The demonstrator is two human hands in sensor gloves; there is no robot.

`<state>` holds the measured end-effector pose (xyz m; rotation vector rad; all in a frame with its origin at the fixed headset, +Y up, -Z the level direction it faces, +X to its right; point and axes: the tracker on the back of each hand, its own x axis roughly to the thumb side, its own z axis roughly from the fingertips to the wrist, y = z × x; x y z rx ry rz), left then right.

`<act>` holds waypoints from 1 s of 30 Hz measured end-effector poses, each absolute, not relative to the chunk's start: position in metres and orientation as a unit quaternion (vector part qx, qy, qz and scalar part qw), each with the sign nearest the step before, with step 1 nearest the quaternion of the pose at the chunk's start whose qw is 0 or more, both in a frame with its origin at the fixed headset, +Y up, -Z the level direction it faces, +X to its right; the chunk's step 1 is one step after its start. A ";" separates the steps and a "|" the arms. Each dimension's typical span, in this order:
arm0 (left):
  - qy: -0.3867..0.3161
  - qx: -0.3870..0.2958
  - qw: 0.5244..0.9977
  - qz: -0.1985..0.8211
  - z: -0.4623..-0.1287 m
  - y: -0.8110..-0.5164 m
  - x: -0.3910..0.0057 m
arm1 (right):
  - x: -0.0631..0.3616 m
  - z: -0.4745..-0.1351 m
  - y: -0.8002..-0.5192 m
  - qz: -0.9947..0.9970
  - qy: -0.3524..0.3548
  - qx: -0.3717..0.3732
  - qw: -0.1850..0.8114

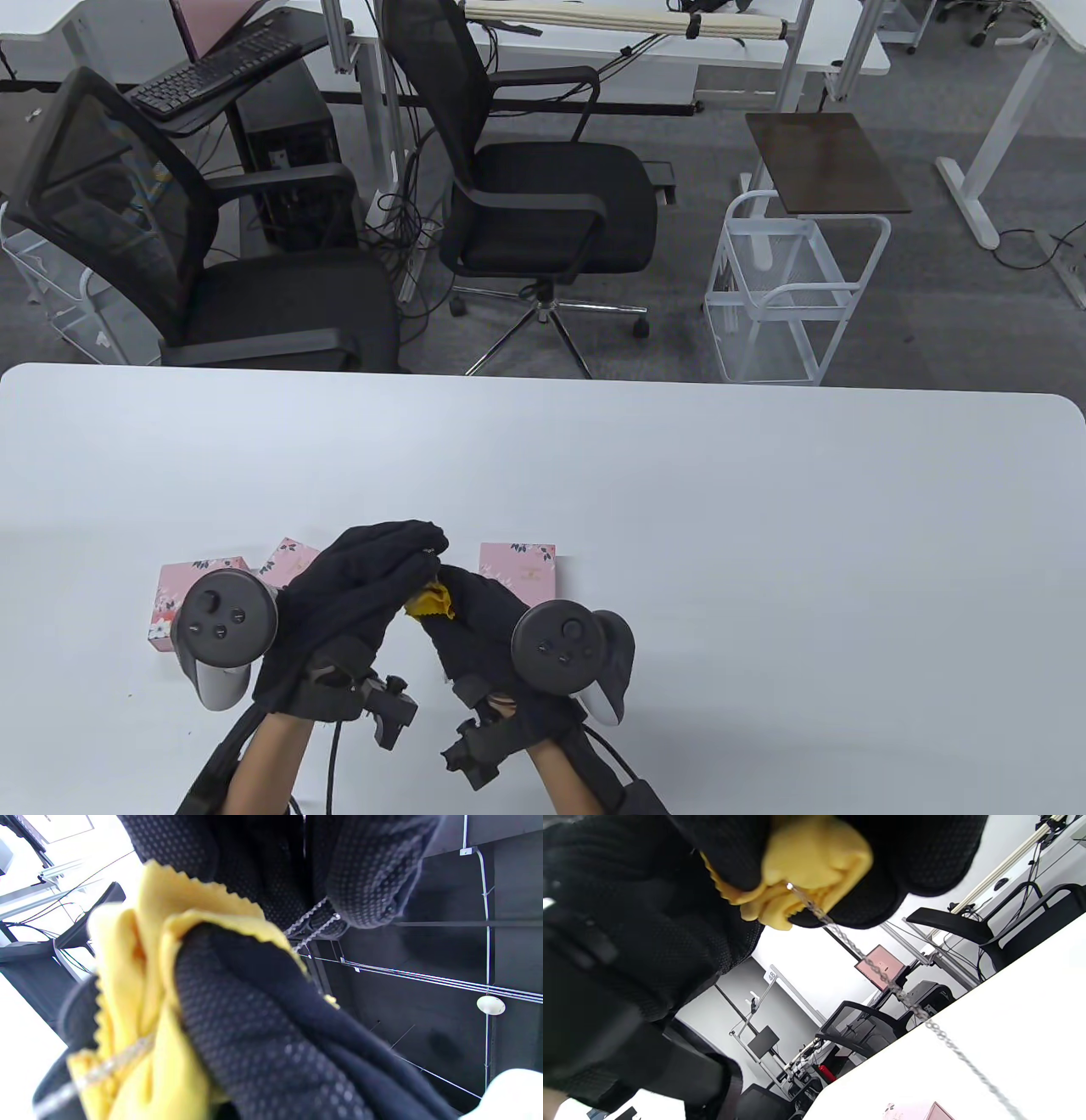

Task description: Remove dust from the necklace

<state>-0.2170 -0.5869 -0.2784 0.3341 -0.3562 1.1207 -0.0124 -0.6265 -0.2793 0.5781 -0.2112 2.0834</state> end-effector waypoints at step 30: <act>-0.170 0.170 0.802 0.547 -0.276 -0.584 -0.221 | -0.024 -0.283 -0.640 0.880 -0.053 0.224 0.416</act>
